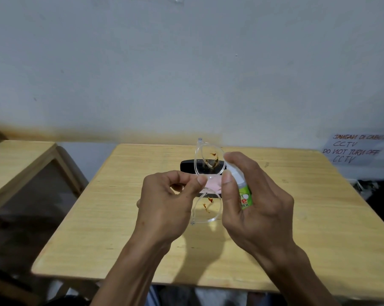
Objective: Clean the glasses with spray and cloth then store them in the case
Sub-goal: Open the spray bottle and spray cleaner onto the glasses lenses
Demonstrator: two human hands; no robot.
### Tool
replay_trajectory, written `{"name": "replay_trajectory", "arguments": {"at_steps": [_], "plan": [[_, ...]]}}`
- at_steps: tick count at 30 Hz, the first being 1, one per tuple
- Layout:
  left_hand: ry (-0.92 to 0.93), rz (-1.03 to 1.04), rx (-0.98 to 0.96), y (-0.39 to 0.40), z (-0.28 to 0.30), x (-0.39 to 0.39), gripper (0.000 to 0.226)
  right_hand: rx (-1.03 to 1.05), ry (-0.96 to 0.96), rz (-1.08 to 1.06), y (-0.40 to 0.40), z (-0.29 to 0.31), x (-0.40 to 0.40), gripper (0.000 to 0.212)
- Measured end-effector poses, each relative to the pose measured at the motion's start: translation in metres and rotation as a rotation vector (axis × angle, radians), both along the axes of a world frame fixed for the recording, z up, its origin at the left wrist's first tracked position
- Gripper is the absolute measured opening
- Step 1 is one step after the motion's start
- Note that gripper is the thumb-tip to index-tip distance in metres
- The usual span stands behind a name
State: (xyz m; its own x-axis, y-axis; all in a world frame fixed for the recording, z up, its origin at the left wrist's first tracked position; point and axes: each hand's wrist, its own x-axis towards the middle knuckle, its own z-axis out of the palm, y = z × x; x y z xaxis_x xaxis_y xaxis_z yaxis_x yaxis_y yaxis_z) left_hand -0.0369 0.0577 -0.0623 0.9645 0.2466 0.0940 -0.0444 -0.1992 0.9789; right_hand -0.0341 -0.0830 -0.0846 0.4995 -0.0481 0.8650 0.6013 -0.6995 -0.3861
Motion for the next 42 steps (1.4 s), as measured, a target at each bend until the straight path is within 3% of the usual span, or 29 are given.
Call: {"name": "replay_trajectory", "arguments": {"at_steps": [7,13,27,30,33,35,38,42], "plan": [[0.006,-0.008,-0.008,0.004,-0.004,0.002,0.022,0.025,0.015,-0.025,-0.004,-0.003,-0.003,0.029],[0.017,0.031,-0.213,0.015,0.0,0.028,0.02,-0.021,-0.009,0.053,0.001,-0.019,-0.024,0.03],[-0.021,0.045,-0.228,0.028,-0.007,0.033,0.02,-0.041,0.023,0.102,0.028,-0.05,-0.009,0.029],[-0.036,0.027,-0.244,0.035,-0.011,0.034,0.015,0.111,0.203,0.173,0.022,-0.046,-0.013,0.027],[-0.055,0.007,-0.238,0.05,-0.015,0.035,0.02,0.463,0.583,0.37,0.013,-0.043,-0.007,0.014],[-0.057,-0.016,-0.228,0.06,-0.018,0.036,0.027,0.673,0.83,0.54,0.006,-0.043,0.006,0.017],[-0.031,-0.058,-0.21,0.071,-0.025,0.038,0.025,0.798,1.059,0.716,0.005,-0.045,0.02,0.019],[-0.023,-0.08,-0.18,0.073,-0.032,0.039,0.022,0.881,1.219,0.871,0.01,-0.05,0.034,0.022]]}}
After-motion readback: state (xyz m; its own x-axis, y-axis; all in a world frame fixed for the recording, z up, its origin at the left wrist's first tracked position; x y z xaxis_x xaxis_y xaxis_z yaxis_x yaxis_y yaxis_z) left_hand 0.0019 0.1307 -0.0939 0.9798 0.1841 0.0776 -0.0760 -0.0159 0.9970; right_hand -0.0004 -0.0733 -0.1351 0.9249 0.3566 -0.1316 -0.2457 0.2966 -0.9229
